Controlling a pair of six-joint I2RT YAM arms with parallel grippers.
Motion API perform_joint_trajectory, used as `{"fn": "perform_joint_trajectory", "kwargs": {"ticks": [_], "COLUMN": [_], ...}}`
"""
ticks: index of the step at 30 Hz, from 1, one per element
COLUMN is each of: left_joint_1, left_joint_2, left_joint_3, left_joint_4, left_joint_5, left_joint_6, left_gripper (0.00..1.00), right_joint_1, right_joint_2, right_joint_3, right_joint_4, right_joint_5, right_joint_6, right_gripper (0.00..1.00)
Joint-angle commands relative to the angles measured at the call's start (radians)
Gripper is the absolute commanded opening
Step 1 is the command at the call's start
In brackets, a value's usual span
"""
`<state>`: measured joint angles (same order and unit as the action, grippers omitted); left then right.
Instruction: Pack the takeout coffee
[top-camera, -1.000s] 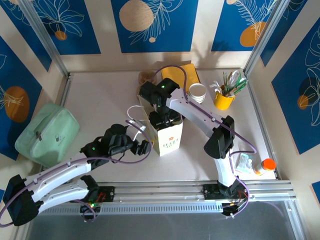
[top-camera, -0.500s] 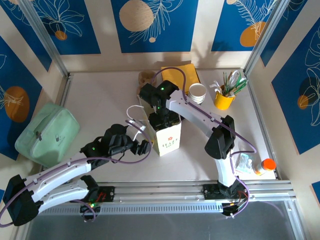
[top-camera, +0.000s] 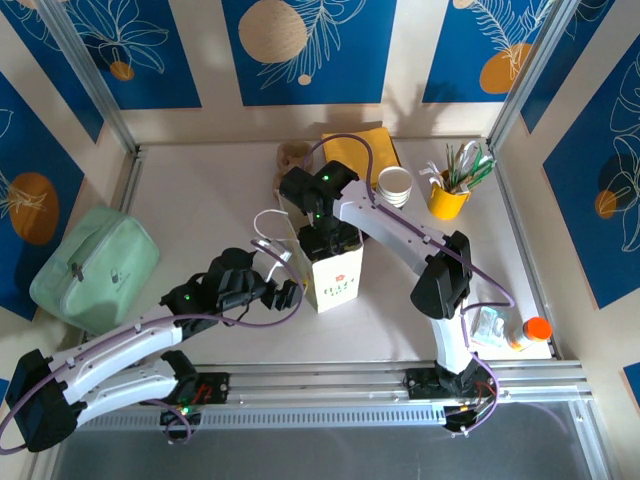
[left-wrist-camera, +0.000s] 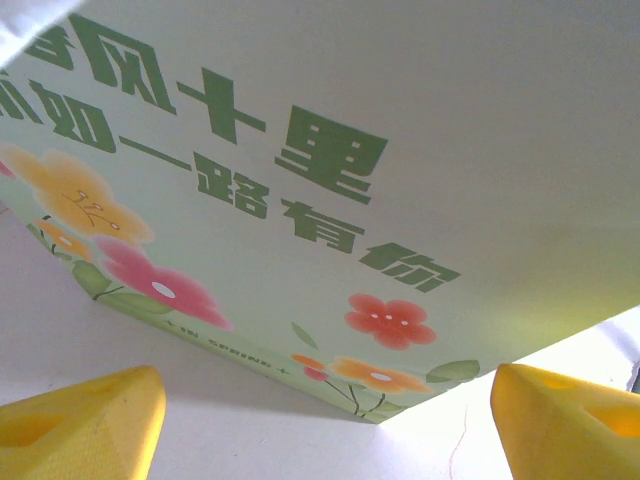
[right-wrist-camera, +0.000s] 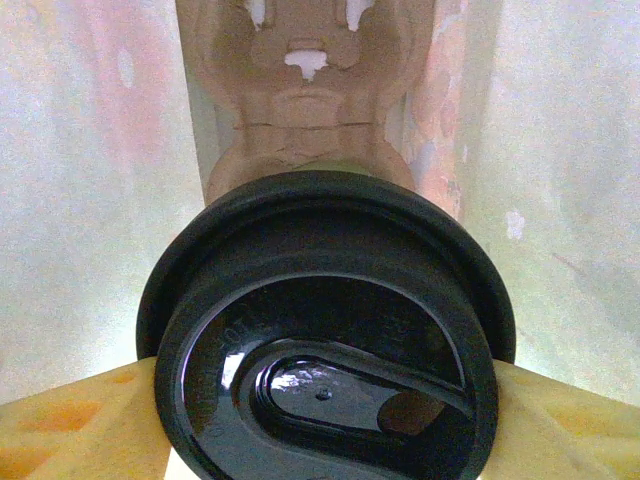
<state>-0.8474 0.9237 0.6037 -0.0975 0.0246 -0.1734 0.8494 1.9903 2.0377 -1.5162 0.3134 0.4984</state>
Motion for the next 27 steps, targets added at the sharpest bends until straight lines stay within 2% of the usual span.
{"fn": "perform_joint_trajectory", "kwargs": {"ticks": [1, 27], "left_joint_1": [-0.007, -0.007], "left_joint_2": [-0.003, 0.013], "left_joint_3": [0.001, 0.008], "left_joint_4": [-0.005, 0.004], "left_joint_5": [-0.006, -0.001], "left_joint_6": [0.014, 0.012], "left_gripper": [0.85, 0.85], "right_joint_1": [-0.003, -0.009], "right_joint_2": [-0.044, -0.084], "right_joint_3": [-0.005, -0.089], "right_joint_4": [-0.029, 0.059], "right_joint_5": [-0.013, -0.043], "right_joint_6": [0.018, 0.002], "right_gripper": [0.71, 0.71]}}
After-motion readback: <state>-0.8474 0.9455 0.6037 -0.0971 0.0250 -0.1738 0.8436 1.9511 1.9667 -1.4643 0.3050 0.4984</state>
